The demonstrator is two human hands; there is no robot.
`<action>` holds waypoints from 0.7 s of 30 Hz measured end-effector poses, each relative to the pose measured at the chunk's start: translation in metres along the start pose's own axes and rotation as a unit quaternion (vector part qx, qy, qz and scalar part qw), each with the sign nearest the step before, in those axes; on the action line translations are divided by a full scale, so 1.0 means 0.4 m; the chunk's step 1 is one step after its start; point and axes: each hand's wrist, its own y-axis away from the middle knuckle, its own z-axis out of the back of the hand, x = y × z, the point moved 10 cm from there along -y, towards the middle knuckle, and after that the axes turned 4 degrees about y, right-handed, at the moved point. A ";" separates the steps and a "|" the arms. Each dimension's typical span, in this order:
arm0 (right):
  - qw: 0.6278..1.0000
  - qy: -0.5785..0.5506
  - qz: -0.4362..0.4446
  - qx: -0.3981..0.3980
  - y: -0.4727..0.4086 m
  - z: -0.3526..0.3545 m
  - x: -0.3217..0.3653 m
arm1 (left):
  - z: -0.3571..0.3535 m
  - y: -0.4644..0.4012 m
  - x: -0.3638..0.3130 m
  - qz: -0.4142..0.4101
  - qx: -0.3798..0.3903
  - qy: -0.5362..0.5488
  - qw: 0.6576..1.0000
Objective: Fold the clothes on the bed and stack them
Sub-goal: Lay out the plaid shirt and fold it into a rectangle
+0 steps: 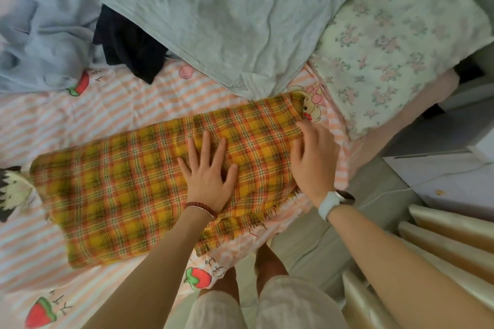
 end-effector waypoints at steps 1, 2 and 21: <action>0.998 0.017 0.063 0.004 -0.018 -0.002 0.048 | -0.010 0.001 -0.005 0.001 0.007 -0.015 1.000; 0.992 0.033 0.117 0.017 -0.037 -0.015 0.093 | -0.015 0.000 -0.007 0.004 0.009 -0.021 1.000; 0.936 0.164 0.250 0.187 -0.253 -0.210 0.195 | 0.209 -0.223 0.243 0.072 -0.058 -0.101 0.991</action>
